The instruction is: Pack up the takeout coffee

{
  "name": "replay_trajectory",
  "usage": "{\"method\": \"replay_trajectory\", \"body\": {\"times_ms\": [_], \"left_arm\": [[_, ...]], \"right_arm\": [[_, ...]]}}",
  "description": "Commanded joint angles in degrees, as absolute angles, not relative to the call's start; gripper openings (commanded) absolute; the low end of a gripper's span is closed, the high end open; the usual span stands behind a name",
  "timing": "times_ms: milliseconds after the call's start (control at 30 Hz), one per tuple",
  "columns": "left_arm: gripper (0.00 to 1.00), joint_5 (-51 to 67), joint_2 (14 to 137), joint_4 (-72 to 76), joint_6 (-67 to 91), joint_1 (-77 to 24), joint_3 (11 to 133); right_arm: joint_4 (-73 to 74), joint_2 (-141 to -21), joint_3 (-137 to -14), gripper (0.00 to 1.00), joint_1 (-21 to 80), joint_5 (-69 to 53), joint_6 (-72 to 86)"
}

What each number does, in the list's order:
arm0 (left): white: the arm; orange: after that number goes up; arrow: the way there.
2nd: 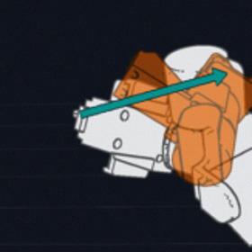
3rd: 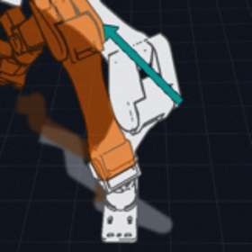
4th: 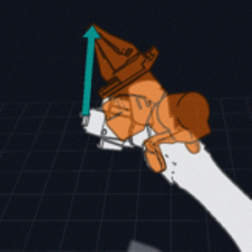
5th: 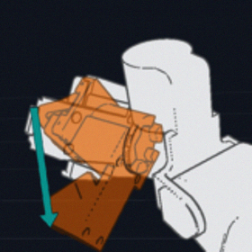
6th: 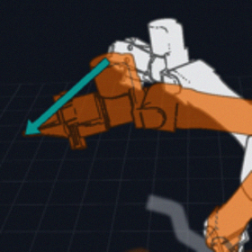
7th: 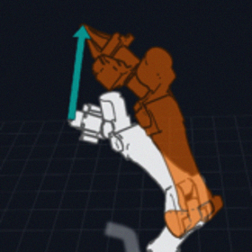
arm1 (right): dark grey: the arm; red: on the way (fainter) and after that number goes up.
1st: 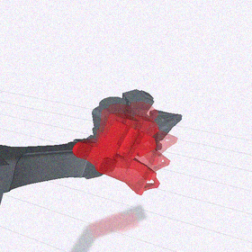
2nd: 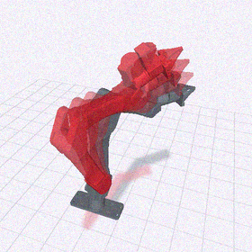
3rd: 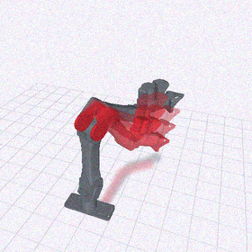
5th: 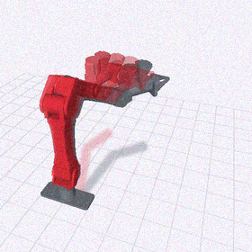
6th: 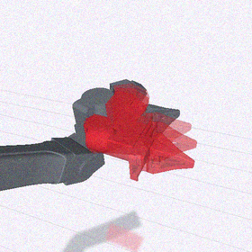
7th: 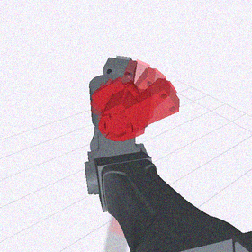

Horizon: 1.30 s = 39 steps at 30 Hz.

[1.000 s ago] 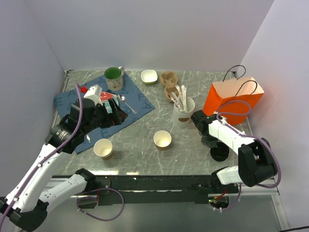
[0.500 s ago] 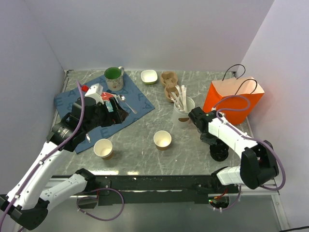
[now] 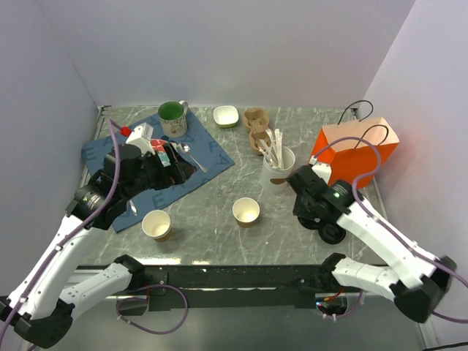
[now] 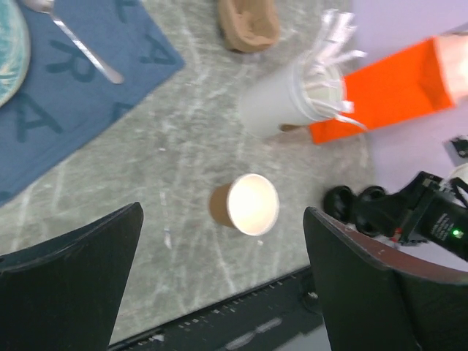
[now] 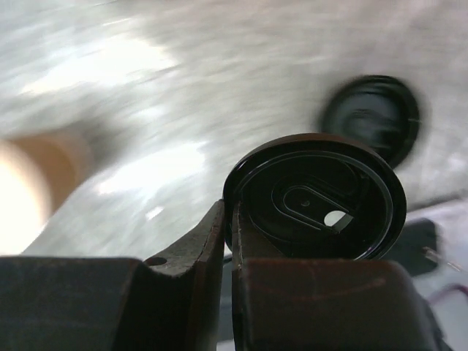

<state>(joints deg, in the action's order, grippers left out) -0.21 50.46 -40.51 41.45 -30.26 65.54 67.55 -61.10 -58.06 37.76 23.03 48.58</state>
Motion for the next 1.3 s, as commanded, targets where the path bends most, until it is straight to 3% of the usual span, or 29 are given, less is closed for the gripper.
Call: {"method": "replay_trajectory", "body": {"times_ms": [0, 233, 367, 633, 1000, 1267], "left_arm": [[0.97, 7.8, 50.8, -38.4, 43.2, -30.5, 71.5], [0.89, 22.5, 57.1, -36.9, 46.8, -30.5, 75.3], [0.83, 31.2, 58.3, -28.4, 51.1, -30.5, 72.8], [0.81, 39.6, 56.6, -13.4, 50.0, -30.5, 62.5], [0.79, 48.6, 56.4, -1.3, 51.3, -30.5, 60.6], [0.71, 51.3, 57.1, 4.9, 56.9, -30.5, 60.9]], "right_arm": [[55.9, -52.0, -61.3, 0.10, 42.4, 9.8, 42.0], [32.6, -44.7, -63.1, 0.11, 47.7, -10.9, 34.8], [25.5, -44.9, -64.0, 0.11, 48.9, -15.5, 34.3], [-2.4, -42.8, -58.0, 0.11, 49.0, -25.5, 43.6], [-18.8, -44.5, -55.6, 0.13, 49.0, -34.4, 48.3], [-16.6, -47.6, -58.9, 0.12, 49.0, -34.5, 47.1]]}}
